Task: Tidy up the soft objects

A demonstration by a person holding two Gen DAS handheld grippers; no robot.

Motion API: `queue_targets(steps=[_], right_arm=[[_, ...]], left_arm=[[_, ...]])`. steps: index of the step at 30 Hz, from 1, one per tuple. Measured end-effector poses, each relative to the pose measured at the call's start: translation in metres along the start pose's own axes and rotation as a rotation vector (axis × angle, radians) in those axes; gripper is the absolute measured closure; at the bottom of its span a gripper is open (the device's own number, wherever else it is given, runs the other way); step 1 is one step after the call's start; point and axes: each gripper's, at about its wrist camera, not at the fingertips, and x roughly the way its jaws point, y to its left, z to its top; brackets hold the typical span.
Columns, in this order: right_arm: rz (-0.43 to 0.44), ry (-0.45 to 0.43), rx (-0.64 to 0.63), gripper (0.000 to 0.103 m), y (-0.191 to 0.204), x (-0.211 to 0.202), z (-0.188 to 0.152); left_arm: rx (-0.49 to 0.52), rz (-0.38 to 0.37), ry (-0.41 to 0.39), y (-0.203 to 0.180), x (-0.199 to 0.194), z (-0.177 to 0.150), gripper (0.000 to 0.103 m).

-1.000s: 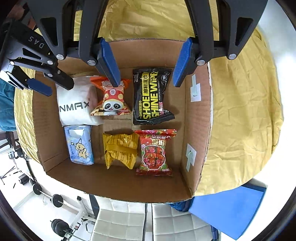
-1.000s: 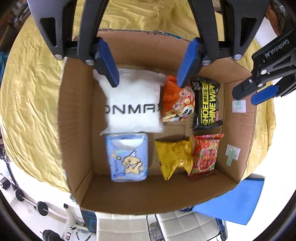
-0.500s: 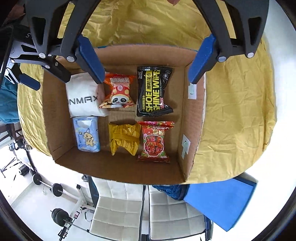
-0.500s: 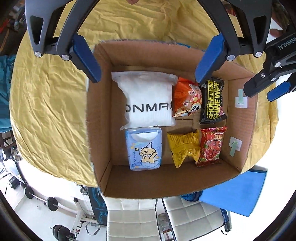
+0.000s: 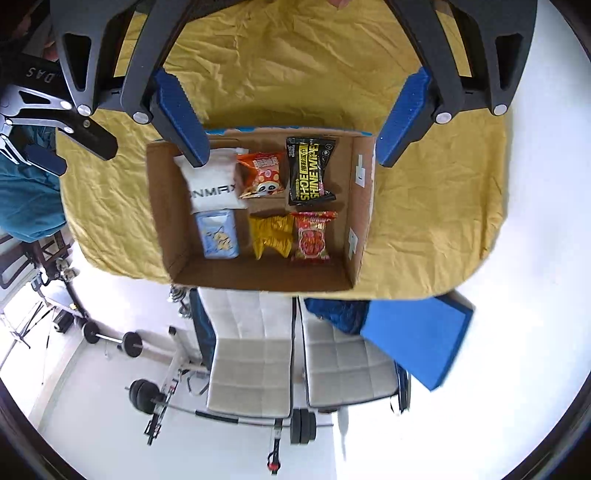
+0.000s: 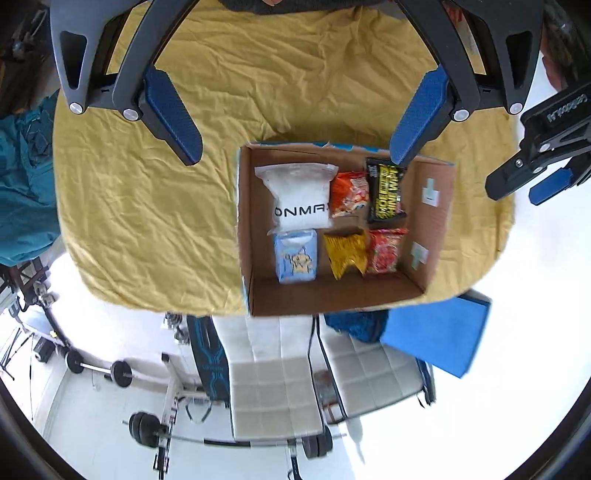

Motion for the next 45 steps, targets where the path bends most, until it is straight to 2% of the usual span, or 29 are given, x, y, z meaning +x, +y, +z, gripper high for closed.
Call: queue_targets(steps=[7, 15, 23, 24, 25, 32, 45], right_arm=[[0.019, -0.065, -0.002, 0.0, -0.003, -0.071, -0.018], [0.033, -0.098, -0.015, 0.0, -0.001, -0.116, -0.033], [0.016, -0.107, -0.02, 0.0, -0.001, -0.132, -0.042], [0.016, -0.108, -0.019, 0.0, -0.001, -0.133, -0.042], [0.015, -0.109, -0.017, 0.0, -0.002, -0.135, -0.043], [-0.01, -0.133, -0.028, 0.0, -0.002, -0.143, -0.045], [-0.058, -0.15, -0.05, 0.0, 0.001, -0.148, -0.05]], left_arm=[[-0.017, -0.022, -0.073, 0.0, -0.059, -0.01, 0.011], [-0.017, -0.048, -0.114, -0.007, -0.101, -0.026, 0.011], [-0.023, -0.057, -0.119, -0.016, -0.122, -0.041, 0.01], [-0.023, -0.055, -0.123, -0.016, -0.124, -0.042, 0.002], [-0.024, -0.048, -0.128, -0.016, -0.125, -0.044, 0.0], [-0.045, -0.036, -0.168, -0.014, -0.137, -0.049, 0.0], [-0.039, -0.004, -0.169, -0.017, -0.144, -0.058, 0.0]])
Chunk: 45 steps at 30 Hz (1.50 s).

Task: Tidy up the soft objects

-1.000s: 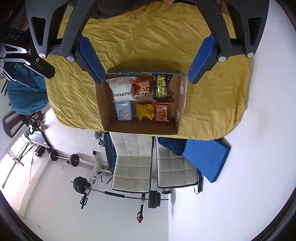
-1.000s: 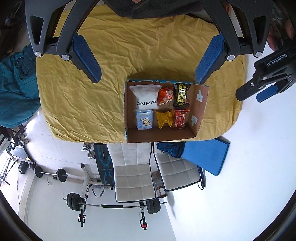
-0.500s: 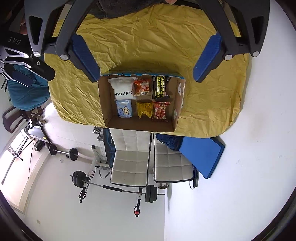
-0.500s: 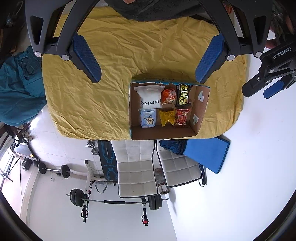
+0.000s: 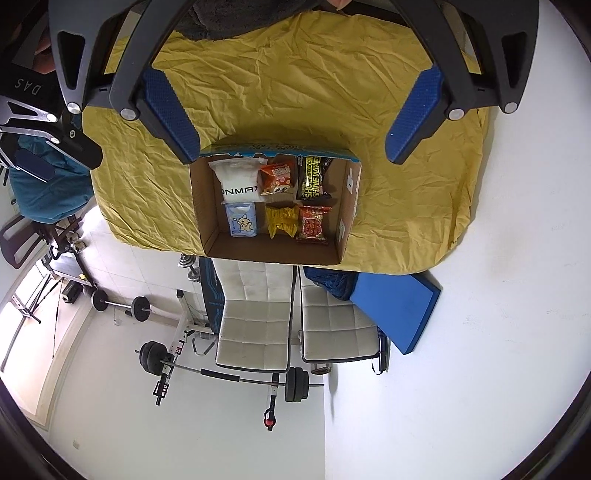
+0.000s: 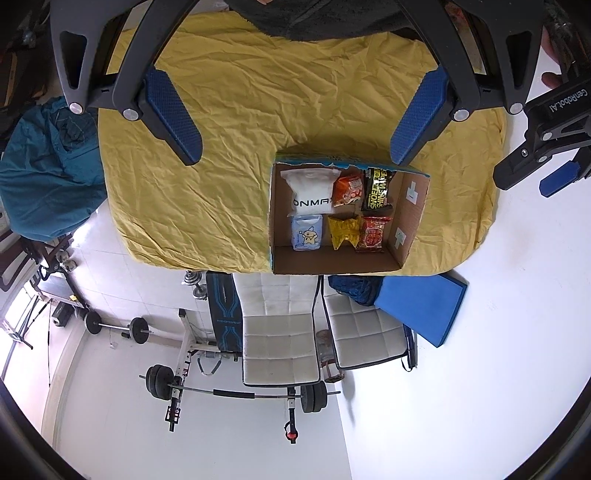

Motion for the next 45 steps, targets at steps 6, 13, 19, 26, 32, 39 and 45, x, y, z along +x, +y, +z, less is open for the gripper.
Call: queue_targets(steps=[6, 13, 19, 26, 32, 39, 45], right_arm=[[-0.026, -0.007, -0.005, 0.0, 0.002, -0.002, -0.003], [-0.062, -0.022, -0.005, 0.0, 0.002, -0.005, -0.005], [-0.072, -0.028, 0.003, 0.0, 0.0, -0.007, -0.004], [-0.079, -0.033, 0.005, 0.0, 0.001, -0.008, -0.004], [-0.073, -0.03, 0.005, 0.0, 0.0, -0.008, -0.004], [-0.083, -0.032, 0.023, 0.0, 0.0, -0.009, -0.002], [-0.092, -0.041, 0.044, 0.0, -0.002, -0.01, -0.002]], left_arm=[[-0.005, 0.005, 0.002, 0.002, 0.0, -0.002, 0.0], [-0.012, 0.023, 0.007, 0.005, 0.0, -0.007, 0.0], [-0.016, 0.024, 0.007, 0.007, 0.001, -0.007, 0.0], [-0.018, 0.019, 0.002, 0.008, 0.0, -0.006, 0.0], [-0.015, 0.009, 0.012, 0.006, 0.001, -0.004, 0.0], [-0.024, 0.001, 0.015, 0.007, 0.003, -0.003, 0.0], [-0.026, -0.004, 0.016, 0.008, 0.002, -0.003, 0.0]])
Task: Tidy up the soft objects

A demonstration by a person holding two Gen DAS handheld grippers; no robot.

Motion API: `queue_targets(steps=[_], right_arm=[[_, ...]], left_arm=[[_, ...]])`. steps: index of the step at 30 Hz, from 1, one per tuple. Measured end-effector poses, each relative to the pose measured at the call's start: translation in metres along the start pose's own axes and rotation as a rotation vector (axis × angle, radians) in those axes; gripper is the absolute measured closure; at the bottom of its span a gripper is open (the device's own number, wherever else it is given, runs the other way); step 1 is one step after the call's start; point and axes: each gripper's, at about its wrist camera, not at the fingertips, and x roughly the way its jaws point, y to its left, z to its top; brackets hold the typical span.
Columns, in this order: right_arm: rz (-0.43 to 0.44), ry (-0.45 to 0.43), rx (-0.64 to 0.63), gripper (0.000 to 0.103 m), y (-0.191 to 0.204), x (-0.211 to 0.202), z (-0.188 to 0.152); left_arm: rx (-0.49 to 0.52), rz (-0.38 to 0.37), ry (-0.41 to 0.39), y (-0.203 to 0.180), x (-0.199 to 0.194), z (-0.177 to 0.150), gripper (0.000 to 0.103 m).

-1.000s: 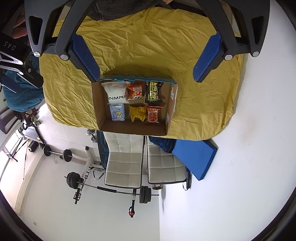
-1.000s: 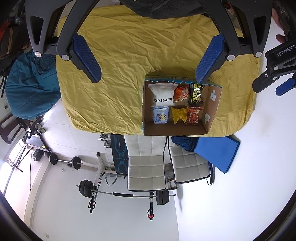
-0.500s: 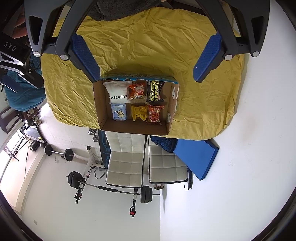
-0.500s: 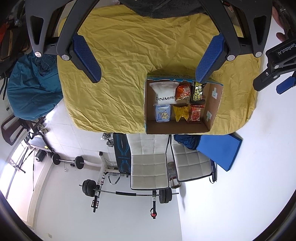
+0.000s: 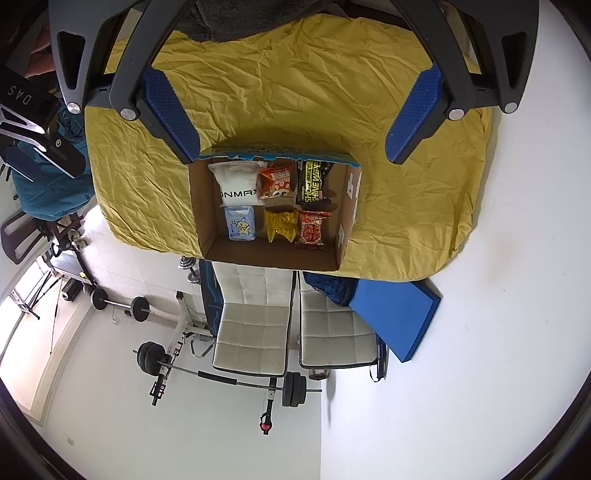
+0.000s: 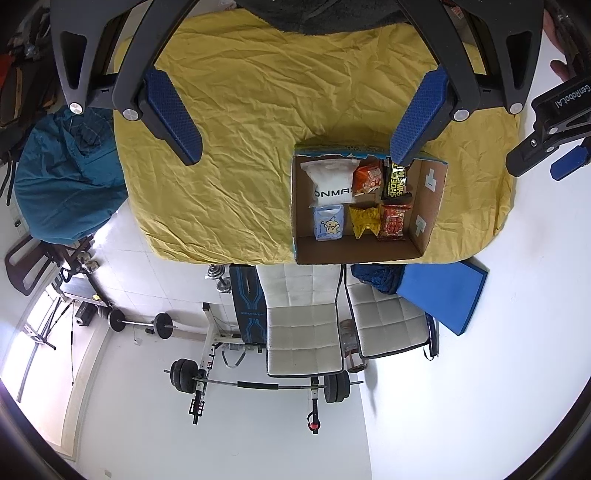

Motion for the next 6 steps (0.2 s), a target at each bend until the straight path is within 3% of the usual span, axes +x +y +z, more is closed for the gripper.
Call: queue_targets(steps=[6], right_arm=[[-0.002, 0.004, 0.006, 0.0, 0.0001, 0.0031, 0.0006]], left_arm=[[0.0, -0.001, -0.002, -0.0004, 0.0013, 0.0005, 0.0]])
